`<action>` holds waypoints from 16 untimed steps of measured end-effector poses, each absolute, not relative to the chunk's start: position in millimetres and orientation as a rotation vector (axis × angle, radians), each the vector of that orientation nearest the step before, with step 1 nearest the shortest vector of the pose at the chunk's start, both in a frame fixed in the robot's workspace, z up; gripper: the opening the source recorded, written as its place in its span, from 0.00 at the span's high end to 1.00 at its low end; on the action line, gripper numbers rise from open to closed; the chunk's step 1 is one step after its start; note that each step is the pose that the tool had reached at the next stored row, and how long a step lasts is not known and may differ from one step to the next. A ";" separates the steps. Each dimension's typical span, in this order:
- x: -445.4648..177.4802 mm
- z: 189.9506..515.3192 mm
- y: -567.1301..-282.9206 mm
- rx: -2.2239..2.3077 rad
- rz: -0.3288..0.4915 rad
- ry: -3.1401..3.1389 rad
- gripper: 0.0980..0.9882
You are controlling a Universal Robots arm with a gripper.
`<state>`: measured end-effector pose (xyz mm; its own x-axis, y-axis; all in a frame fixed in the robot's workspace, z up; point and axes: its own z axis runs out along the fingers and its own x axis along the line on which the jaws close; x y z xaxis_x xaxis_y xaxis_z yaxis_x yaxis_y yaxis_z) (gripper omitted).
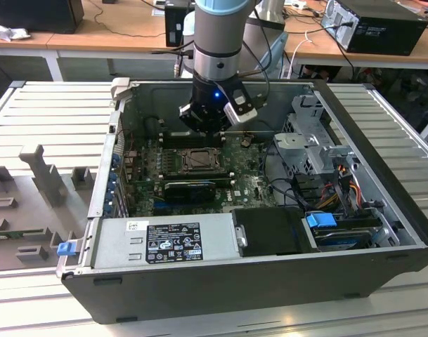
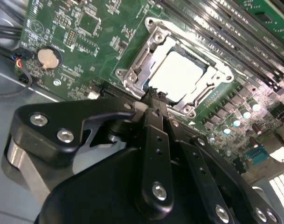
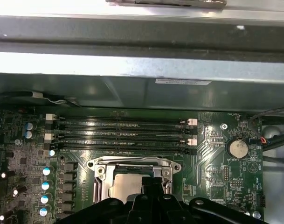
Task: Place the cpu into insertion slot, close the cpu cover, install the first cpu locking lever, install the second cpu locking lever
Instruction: 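Install the second cpu locking lever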
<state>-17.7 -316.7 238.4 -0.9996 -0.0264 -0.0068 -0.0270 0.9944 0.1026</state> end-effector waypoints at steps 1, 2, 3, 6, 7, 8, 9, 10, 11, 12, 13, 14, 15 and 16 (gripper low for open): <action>-17.8 238.5 -317.2 -0.042 0.161 3.132 0.99; -17.9 238.6 -317.8 -0.042 0.161 3.132 0.99; -18.0 238.5 -319.4 -0.042 0.161 3.132 0.99; -18.1 238.4 -323.7 -0.042 0.161 3.132 0.99; -18.1 238.3 -325.3 -0.042 0.161 3.132 0.99; -18.1 238.3 -328.1 -0.042 0.161 3.132 0.99; -18.1 238.3 -329.5 -0.042 0.161 3.132 0.99; -18.1 238.3 -330.8 -0.042 0.161 3.132 0.99; -18.1 238.3 -332.1 -0.042 0.161 3.132 0.99; -18.1 238.3 -332.7 -0.042 0.161 3.132 0.99; -18.1 238.3 -333.1 -0.042 0.161 3.132 0.99; -18.1 238.3 -333.5 -0.042 0.161 3.132 0.99; -18.1 238.3 -334.2 -0.042 0.161 3.132 0.99; -18.2 238.2 -334.6 -0.042 0.161 3.132 0.99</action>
